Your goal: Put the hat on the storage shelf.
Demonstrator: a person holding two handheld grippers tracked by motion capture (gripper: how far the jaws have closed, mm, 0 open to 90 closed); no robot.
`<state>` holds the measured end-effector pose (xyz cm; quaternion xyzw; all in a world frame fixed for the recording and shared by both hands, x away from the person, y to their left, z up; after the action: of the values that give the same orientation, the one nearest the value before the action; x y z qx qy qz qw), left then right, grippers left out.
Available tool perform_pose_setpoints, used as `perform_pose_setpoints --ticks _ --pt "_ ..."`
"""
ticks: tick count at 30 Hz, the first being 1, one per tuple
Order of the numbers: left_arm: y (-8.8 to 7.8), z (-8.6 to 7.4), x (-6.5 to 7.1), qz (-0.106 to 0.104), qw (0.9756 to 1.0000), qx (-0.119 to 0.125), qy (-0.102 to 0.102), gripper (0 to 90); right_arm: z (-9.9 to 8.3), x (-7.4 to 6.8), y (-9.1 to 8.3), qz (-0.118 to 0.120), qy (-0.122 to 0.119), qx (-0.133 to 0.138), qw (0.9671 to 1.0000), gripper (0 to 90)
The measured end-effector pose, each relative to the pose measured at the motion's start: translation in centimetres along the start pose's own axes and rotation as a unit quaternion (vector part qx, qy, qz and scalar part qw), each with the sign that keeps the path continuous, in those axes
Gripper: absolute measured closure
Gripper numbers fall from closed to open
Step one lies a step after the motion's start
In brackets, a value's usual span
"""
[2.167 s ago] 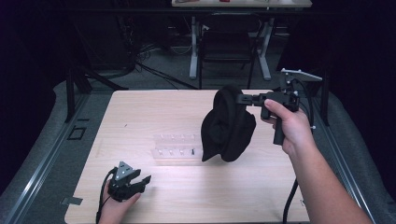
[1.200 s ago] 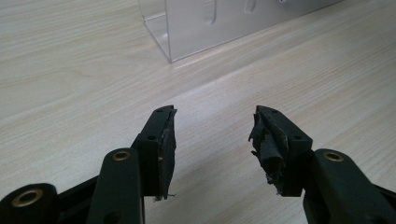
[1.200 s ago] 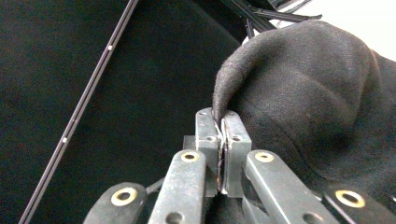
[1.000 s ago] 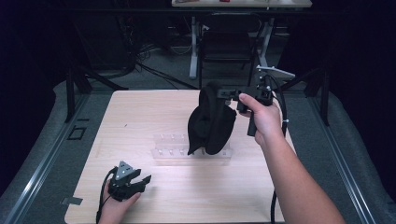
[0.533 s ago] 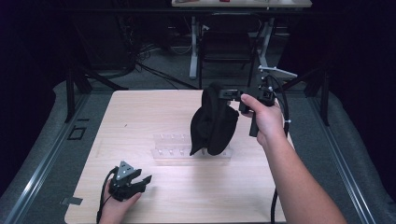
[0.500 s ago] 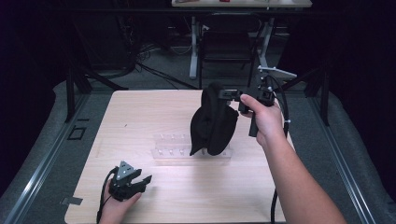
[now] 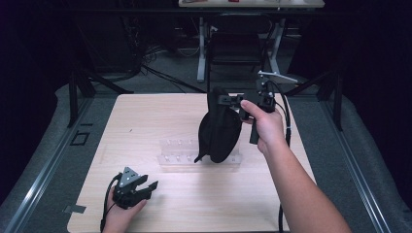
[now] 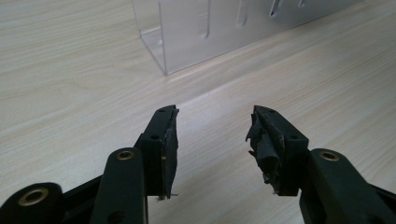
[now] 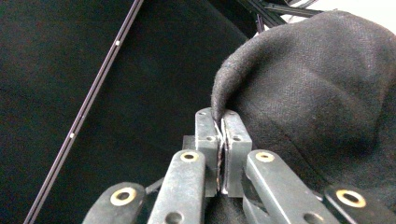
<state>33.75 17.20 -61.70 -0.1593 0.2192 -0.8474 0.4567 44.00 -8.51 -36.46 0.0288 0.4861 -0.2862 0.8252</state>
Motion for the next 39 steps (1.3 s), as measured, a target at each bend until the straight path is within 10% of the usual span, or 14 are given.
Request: perform_pose_setpoints --ticks 39 --pt "2.1 11.2 9.5 -0.085 0.9904 0.066 0.086 63.1 -0.9 -0.1 1.6 0.032 0.012 -0.001 0.9994 87.8"
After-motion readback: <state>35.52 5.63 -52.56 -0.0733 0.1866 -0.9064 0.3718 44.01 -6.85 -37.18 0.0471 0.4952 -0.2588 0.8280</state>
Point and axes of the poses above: each handheld gripper's, and its own axes: y roughly forward along the jaws, z roughly out of its top, x roughly to its right, the point moved 10 cm from there along y, roughly forward along the jaws, and after that the axes turned 7 degrees about x, right-handed, at the moved point
